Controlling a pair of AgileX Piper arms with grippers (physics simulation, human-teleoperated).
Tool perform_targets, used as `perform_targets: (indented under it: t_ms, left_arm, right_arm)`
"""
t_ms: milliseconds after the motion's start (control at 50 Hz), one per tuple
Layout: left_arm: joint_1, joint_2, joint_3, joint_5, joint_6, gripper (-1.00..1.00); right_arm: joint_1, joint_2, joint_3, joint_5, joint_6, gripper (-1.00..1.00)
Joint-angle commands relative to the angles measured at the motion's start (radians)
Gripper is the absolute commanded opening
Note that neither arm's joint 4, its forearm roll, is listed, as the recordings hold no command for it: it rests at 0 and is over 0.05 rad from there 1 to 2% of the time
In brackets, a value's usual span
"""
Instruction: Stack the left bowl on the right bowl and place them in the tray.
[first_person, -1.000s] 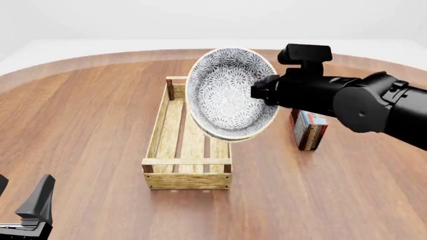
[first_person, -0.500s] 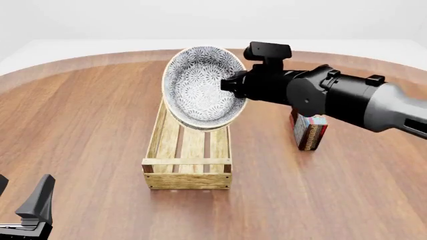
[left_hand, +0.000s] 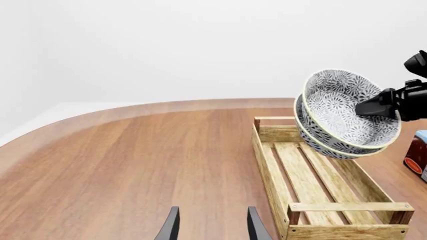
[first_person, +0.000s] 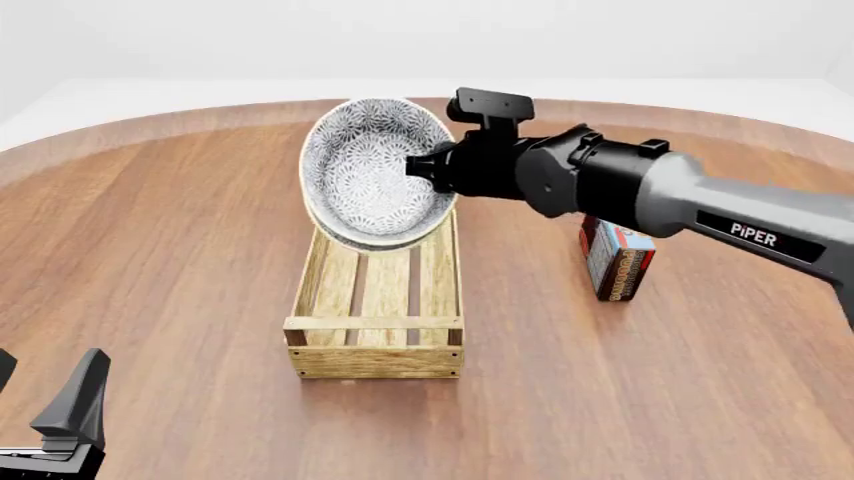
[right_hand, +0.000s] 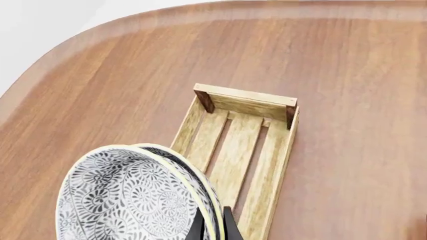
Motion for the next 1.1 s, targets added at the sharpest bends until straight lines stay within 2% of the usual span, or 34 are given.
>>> perform_targets:
  t_ms: [20,280,680,1100]
  left_arm:
    - [0.0,0.0,0.0,0.0,0.0,1.0]
    - [0.0,0.0,0.0,0.0,0.0,1.0]
    - [0.0,0.0,0.0,0.0,0.0,1.0]
    - [0.0,0.0,0.0,0.0,0.0,1.0]
  right_arm:
    - [0.011,0.062,-0.069,0.005,0.021,-1.0]
    - [-0.003,0.109,-0.092,0.008,0.04,-1.0]
    - [-0.054,0.161,-0.21,0.125,0.017,-1.0]
    - [-0.061,0.18,-0.175,0.113,0.034,-1.0]
